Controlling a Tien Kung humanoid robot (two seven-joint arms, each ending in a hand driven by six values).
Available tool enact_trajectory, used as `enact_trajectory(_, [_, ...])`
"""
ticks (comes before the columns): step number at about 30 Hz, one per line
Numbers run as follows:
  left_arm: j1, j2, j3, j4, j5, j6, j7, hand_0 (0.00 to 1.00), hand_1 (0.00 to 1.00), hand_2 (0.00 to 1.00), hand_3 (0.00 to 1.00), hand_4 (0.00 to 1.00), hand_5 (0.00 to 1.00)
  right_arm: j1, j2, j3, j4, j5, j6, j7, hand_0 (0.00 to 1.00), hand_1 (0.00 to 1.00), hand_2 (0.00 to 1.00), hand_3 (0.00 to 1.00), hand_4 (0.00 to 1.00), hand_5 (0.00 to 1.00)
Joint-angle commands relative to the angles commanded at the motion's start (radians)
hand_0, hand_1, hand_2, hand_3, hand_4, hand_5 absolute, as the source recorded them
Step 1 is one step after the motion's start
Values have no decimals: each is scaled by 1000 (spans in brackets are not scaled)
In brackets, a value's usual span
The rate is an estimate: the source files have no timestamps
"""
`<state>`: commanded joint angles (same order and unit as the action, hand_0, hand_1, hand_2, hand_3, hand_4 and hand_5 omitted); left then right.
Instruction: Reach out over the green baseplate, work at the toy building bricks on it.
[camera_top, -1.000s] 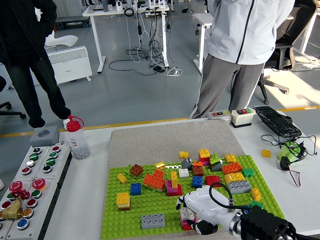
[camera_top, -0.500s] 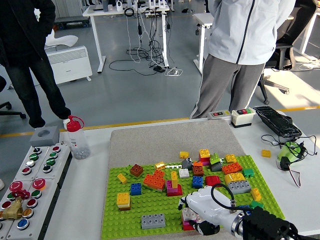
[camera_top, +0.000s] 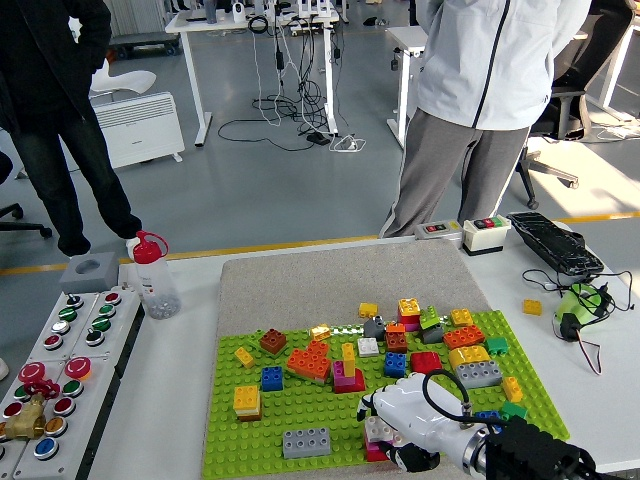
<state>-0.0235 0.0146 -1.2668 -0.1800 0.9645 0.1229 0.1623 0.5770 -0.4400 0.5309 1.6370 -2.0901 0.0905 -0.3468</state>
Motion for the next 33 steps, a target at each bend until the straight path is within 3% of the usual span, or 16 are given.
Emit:
enact_trajectory(9, [-2,1,2,0,-4,0,-2,727,782,816,668,476,998,3,-2,-5,-2,-5,-4,1,486,517,558,616,540,37])
enact_trajectory(10, [-2,1,2,0,-5,0,-2,728,782,816,668,476,998,3,-2,-5,-3,-5,-5,1,561,542,559,616,541,35])
enact_trajectory(15, [-3,1,3,0,-6,-1,-2,728,782,816,668,476,998,3,-4,-6,-4,-6,-4,-2,561,542,559,616,541,35])
enact_trajectory(16, [-3,1,3,0,-7,-1,-3,727,783,816,667,476,998,2,-4,-6,-4,-6,-3,-2,650,574,561,610,541,35])
enact_trajectory(21, [-4,1,4,0,-8,-1,-3,727,783,816,667,476,998,2,-5,-5,-3,-5,-1,-5,650,574,561,610,541,35])
enact_trajectory(22, [-4,1,3,0,-8,-1,-3,728,783,816,668,476,998,2,-5,-5,-3,-4,0,-6,750,622,563,608,541,30])
enact_trajectory(27, [-4,1,3,0,-8,-1,-3,728,783,816,668,476,998,2,-5,-5,-2,-2,1,-8,750,622,563,608,541,30])
enact_trajectory(28, [-4,1,3,0,-8,-1,-3,729,784,816,669,476,998,2,-5,-5,-2,-2,1,-8,844,654,566,606,542,27])
enact_trajectory(33, [-4,1,3,0,-8,-1,-3,729,784,816,669,476,998,2,-6,-5,1,-2,1,-9,844,654,566,606,542,27])
